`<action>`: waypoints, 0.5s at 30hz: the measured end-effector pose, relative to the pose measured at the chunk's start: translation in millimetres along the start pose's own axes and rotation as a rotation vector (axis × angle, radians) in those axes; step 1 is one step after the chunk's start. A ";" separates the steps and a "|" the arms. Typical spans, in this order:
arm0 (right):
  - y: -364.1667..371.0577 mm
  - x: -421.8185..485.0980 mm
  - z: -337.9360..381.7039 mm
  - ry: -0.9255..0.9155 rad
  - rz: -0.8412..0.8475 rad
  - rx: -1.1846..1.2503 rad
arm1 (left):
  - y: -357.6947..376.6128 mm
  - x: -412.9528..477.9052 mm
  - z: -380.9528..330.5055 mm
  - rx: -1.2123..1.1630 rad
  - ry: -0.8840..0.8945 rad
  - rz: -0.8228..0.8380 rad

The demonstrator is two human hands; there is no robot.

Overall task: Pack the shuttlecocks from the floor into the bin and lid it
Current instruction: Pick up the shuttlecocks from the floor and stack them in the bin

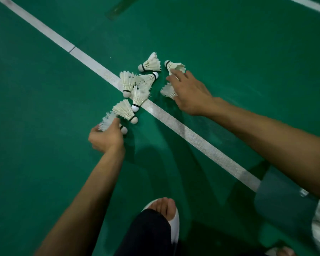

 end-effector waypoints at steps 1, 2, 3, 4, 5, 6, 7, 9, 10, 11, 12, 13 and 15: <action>4.2 8.6 -3.8 -0.001 0.028 -0.018 | -3.4 -9.3 4.6 -0.058 0.005 0.019; 9.0 14.5 -6.3 -0.002 0.067 -0.029 | -6.7 -21.4 6.6 -0.087 0.036 0.057; 14.0 17.9 -7.3 -0.007 0.099 -0.032 | -6.8 -31.9 9.5 -0.083 0.077 0.122; 16.5 18.0 -6.9 -0.008 0.112 -0.039 | -4.4 -41.4 11.9 -0.055 0.110 0.202; 15.6 16.2 -6.2 0.001 0.093 -0.052 | 2.0 -44.8 14.7 -0.013 0.133 0.279; 12.7 12.4 -6.0 0.018 0.064 -0.072 | 9.4 -45.5 14.4 0.032 0.148 0.338; 8.3 7.0 -6.5 0.033 0.026 -0.082 | 18.1 -41.6 12.3 0.061 0.160 0.371; -2.7 -6.9 -10.1 0.092 -0.052 -0.035 | 34.6 -31.2 3.8 0.095 0.155 0.381; -10.6 -15.5 -14.0 0.130 -0.096 0.010 | 41.4 -28.0 -2.5 0.125 0.149 0.369; -19.6 -24.6 -18.9 0.167 -0.140 0.052 | 49.7 -23.8 -6.3 0.137 0.137 0.359; -30.1 -34.2 -24.1 0.196 -0.182 0.089 | 58.1 -19.0 -8.6 0.147 0.124 0.344; -40.6 -44.0 -29.5 0.223 -0.225 0.127 | 64.8 -14.9 -10.9 0.165 0.126 0.330; -62.8 -65.2 -40.3 0.282 -0.309 0.206 | 75.9 -6.5 -16.4 0.189 0.174 0.314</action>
Point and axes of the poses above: each hand's wrist, its own x-axis towards the middle knuckle, its own y-axis out of the palm, z = x × y, the point moved 5 cm from there along x, towards the middle knuckle, and after that the axes turned 2 degrees about -z, right-handed, at the moved point
